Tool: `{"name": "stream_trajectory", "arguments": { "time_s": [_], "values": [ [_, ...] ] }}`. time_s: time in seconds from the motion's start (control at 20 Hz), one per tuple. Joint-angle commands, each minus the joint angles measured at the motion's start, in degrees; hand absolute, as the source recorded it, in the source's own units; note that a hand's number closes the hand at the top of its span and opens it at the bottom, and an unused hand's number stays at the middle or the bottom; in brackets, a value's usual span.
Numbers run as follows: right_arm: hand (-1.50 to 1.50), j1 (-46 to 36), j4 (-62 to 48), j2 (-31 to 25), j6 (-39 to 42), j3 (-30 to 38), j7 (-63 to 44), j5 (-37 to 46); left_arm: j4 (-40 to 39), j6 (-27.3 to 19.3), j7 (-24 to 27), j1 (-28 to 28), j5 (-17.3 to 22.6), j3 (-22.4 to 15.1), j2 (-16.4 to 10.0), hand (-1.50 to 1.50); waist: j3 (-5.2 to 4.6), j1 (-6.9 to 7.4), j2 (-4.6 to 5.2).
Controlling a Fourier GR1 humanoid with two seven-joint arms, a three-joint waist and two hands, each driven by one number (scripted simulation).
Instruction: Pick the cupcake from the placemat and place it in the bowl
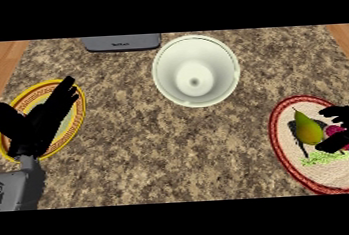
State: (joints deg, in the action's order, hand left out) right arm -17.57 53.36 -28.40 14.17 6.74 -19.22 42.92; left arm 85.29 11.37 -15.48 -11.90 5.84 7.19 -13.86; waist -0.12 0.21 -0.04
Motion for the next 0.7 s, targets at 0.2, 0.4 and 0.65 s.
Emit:
{"name": "stream_trajectory", "arguments": {
  "time_s": [0.2, 0.4, 0.65],
  "values": [
    [1.50, -0.3, -3.7, 1.1, -7.1, 0.2, 6.3, 3.1, -1.2, 2.3, 1.4, -0.3, 0.3, 2.4, -1.8, 0.00, 0.13, -0.10, 0.07],
    [1.50, -3.8, -7.4, 1.3, -8.6, -0.1, 7.8, 5.0, 0.0, 0.0, -0.7, -1.2, -1.1, 0.1, 1.4, 0.00, 0.14, -0.02, 0.10],
    [1.50, -3.1, -4.7, 0.6, -7.9, 0.3, 7.9, 5.1, 10.4, -2.0, -6.9, 2.9, -1.3, -1.5, 2.9, 0.00, 0.15, 0.18, -0.03]
  ]
}}
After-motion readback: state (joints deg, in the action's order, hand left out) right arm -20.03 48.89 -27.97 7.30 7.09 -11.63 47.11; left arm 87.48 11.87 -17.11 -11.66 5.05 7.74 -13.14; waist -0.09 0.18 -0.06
